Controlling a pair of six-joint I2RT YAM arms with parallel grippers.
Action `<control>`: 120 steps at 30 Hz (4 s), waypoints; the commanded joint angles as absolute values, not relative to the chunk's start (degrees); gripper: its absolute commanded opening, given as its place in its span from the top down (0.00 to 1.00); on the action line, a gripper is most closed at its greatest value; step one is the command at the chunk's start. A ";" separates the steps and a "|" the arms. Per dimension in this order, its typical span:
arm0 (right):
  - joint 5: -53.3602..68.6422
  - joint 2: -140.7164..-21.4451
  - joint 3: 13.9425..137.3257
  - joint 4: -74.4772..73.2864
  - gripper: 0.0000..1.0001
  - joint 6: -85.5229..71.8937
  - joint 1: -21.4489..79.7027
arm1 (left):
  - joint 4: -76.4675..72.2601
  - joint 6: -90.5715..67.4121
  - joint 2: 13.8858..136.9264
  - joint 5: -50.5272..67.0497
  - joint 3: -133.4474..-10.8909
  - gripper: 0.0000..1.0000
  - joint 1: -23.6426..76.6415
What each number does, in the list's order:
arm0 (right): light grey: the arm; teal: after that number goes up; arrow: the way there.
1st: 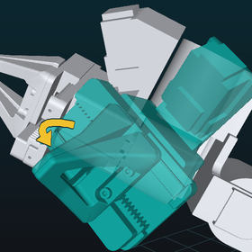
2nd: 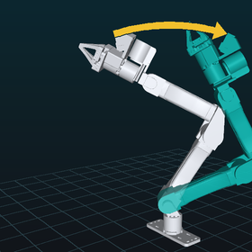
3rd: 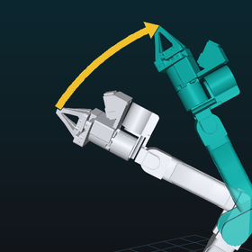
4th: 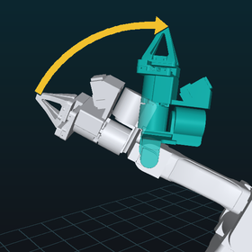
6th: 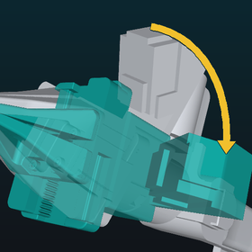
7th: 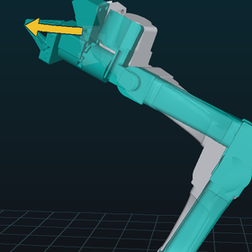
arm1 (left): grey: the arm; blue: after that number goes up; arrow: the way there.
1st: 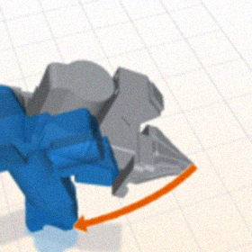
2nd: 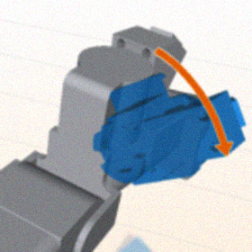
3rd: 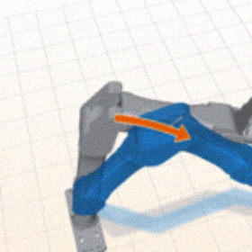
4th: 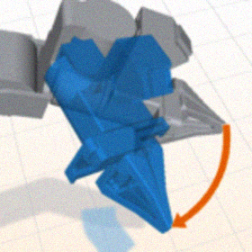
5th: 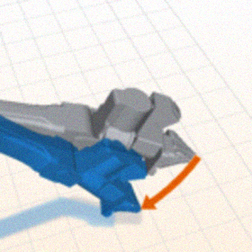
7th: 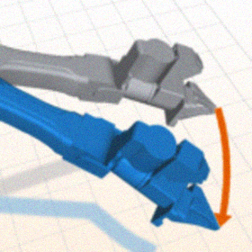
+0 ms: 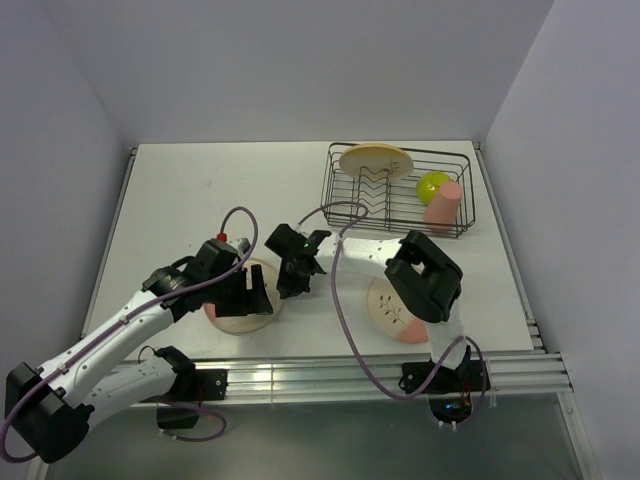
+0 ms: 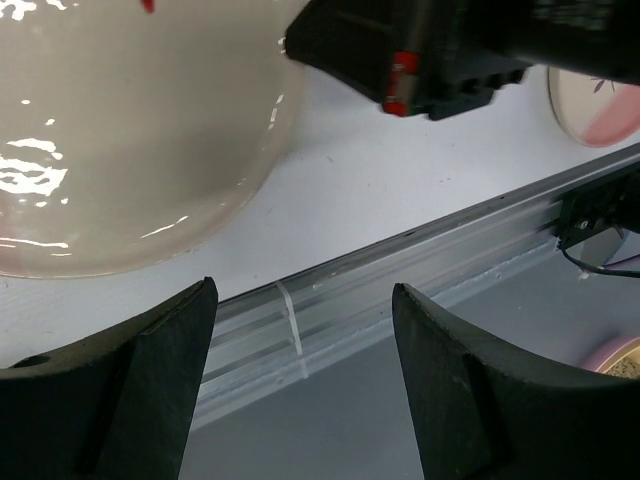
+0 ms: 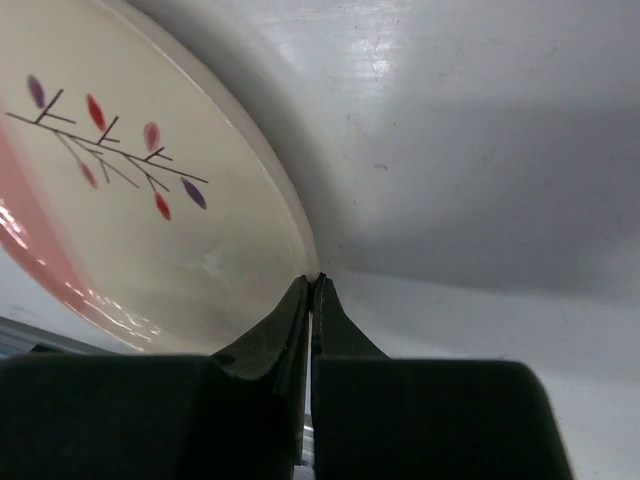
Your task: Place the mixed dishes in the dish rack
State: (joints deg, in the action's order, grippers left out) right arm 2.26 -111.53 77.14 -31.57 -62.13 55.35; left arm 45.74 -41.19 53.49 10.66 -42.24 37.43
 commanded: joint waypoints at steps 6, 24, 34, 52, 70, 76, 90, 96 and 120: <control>4.57 -114.61 81.30 -29.53 1.00 -59.25 54.85 | 45.08 -39.90 58.88 10.64 -46.13 0.24 37.62; -12.74 -83.26 76.30 -50.44 0.12 -52.65 40.36 | 49.66 -41.57 77.59 -5.79 -58.00 0.23 40.87; -13.02 -63.54 78.66 -52.56 0.15 -41.75 23.12 | 47.99 -41.75 93.32 -10.99 -64.60 0.29 43.33; -4.14 -56.16 70.66 -49.48 0.15 -40.96 14.07 | 45.00 -44.38 107.14 -17.22 -67.15 0.46 48.42; -0.36 -53.17 66.89 -49.75 0.13 -42.36 12.13 | 46.75 -41.58 107.16 -19.16 -71.87 1.00 52.12; 10.34 -57.04 63.21 -47.20 0.01 -44.73 12.13 | 51.06 -35.42 98.62 -15.04 -81.45 1.00 52.03; 8.64 -43.85 39.47 -24.44 0.07 -50.80 18.09 | 53.17 -33.84 93.60 -8.62 -85.95 1.00 48.52; -6.49 -49.30 38.32 -14.08 0.09 -52.03 39.79 | 53.35 -34.10 93.69 -6.77 -88.15 1.00 46.67; -41.30 -83.85 39.81 24.70 0.18 -57.83 71.98 | 53.79 -36.83 97.03 -2.37 -92.81 1.00 45.97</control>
State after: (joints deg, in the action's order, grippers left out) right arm -34.20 -83.42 36.10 19.79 -56.99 71.13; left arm 55.55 -36.16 98.37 -4.29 -91.72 45.71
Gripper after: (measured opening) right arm 0.824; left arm 0.035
